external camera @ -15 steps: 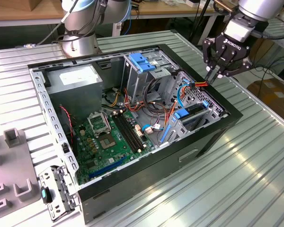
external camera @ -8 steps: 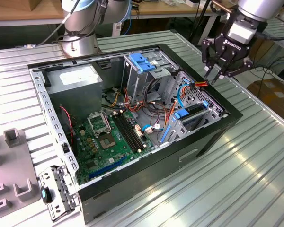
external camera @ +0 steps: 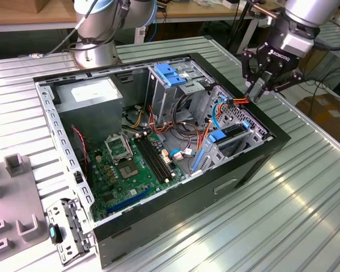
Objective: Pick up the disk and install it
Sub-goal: 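Insert the first disk wire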
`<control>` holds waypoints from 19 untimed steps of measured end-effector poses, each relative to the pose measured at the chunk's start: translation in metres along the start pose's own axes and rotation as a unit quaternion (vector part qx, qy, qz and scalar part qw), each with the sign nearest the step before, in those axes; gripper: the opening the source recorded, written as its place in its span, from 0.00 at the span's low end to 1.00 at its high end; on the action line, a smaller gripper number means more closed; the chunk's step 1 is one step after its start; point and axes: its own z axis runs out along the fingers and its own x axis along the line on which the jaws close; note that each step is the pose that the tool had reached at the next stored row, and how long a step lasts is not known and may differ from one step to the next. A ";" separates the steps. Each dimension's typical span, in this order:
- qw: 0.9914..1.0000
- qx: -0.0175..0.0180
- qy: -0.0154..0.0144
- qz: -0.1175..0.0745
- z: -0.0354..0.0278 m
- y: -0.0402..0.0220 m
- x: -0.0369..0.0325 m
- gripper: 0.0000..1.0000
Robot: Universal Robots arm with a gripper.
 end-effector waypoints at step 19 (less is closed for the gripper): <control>0.990 -0.004 0.003 -0.138 0.0079 -0.0037 0.0002 0.31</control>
